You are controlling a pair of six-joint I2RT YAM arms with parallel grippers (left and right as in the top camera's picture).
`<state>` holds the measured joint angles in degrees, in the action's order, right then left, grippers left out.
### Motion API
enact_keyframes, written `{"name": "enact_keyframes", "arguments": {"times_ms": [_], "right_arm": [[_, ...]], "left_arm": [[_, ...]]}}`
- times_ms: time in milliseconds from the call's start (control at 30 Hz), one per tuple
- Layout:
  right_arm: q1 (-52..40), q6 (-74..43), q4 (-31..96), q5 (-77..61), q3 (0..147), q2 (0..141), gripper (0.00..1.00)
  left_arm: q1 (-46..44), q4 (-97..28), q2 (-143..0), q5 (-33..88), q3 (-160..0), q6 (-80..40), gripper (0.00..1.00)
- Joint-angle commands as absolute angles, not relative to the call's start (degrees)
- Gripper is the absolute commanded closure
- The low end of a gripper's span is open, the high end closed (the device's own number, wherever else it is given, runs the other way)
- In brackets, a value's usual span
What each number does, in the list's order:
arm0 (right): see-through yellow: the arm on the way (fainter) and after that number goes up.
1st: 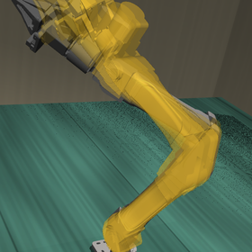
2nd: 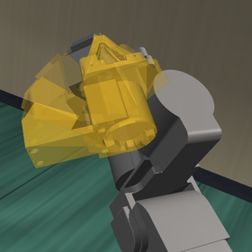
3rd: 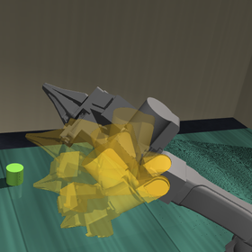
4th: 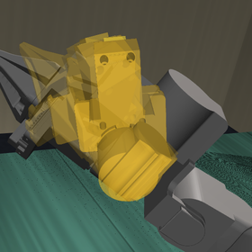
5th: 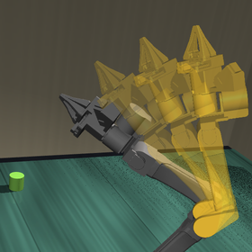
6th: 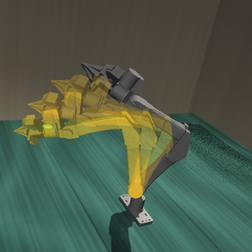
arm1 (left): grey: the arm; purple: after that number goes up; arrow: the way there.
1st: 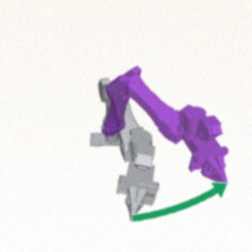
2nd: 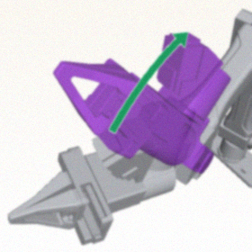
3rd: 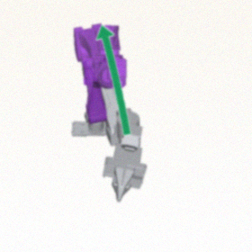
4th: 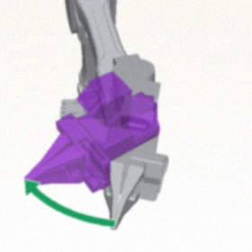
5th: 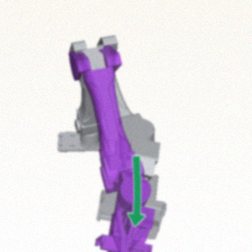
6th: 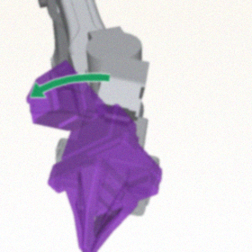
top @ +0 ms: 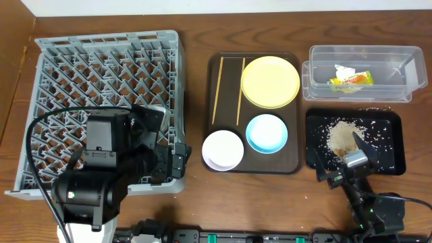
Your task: Sort waste into correct bins and load items into the dishwasher
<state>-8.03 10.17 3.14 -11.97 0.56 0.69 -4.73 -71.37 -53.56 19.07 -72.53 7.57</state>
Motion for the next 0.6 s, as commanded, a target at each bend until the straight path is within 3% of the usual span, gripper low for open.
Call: {"name": "enact_keyframes", "arguments": {"times_ms": [0, 567], "right_arm": [[-7.20, 10.79, 3.03, -12.25, 0.32, 0.34, 0.01], [-7.20, 10.79, 3.03, -12.25, 0.32, 0.34, 0.01]], "left_arm": [[-4.95, -71.35, -53.49, 18.50, -73.36, 8.34, 0.01], [-4.95, -68.64, -53.49, 20.08, -73.36, 8.29, 0.01]]}}
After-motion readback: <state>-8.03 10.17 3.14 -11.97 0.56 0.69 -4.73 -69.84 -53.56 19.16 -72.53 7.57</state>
